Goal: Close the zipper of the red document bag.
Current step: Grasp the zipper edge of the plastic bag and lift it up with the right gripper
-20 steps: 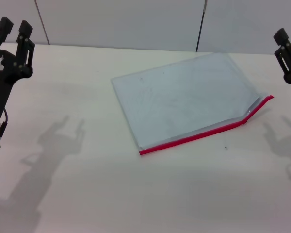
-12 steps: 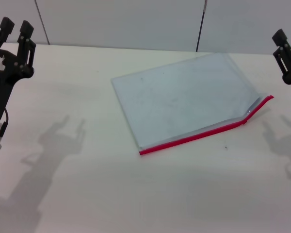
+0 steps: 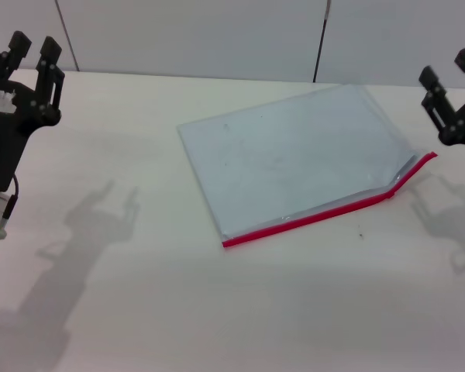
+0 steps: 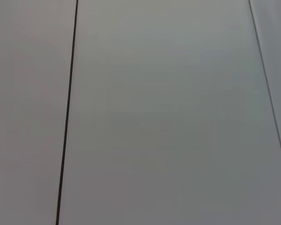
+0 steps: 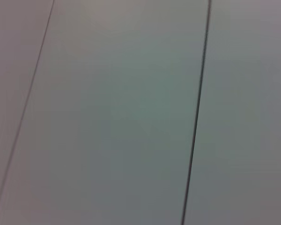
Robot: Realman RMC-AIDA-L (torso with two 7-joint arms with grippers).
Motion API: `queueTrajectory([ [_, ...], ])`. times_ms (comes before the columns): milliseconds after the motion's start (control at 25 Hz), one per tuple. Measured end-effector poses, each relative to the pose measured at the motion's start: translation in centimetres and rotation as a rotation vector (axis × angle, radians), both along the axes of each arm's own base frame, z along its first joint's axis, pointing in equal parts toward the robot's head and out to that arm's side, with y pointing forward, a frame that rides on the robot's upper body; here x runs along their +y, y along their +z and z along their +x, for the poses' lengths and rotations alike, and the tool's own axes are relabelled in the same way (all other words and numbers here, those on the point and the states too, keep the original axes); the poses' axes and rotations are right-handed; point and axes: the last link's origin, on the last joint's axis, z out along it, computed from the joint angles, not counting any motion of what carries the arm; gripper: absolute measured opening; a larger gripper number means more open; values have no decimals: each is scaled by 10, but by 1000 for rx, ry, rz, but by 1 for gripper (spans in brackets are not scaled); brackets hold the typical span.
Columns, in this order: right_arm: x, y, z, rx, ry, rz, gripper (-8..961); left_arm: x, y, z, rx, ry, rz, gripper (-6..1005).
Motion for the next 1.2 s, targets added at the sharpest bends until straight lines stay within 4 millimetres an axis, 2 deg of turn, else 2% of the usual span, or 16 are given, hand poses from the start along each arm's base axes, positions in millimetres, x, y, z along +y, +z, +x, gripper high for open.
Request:
queueTrajectory([
  [160,6,-6,7,-100,-47,3,531,1,-1,-2,5,12,-8,395],
  [560,18,-4,12,53,-123,-257,533,0,1,-4,8,18,-6,394],
  [680,19,-2,10,32,-107,-291,533,1,0,-5,9,23,-8,394],
  [960,19,-6,15,-251,-34,-190,534,2,-2,-6,15,33,-22,394],
  [1200,8,-6,32,-462,1,-102,535,1,1,-9,27,40,-18,394],
])
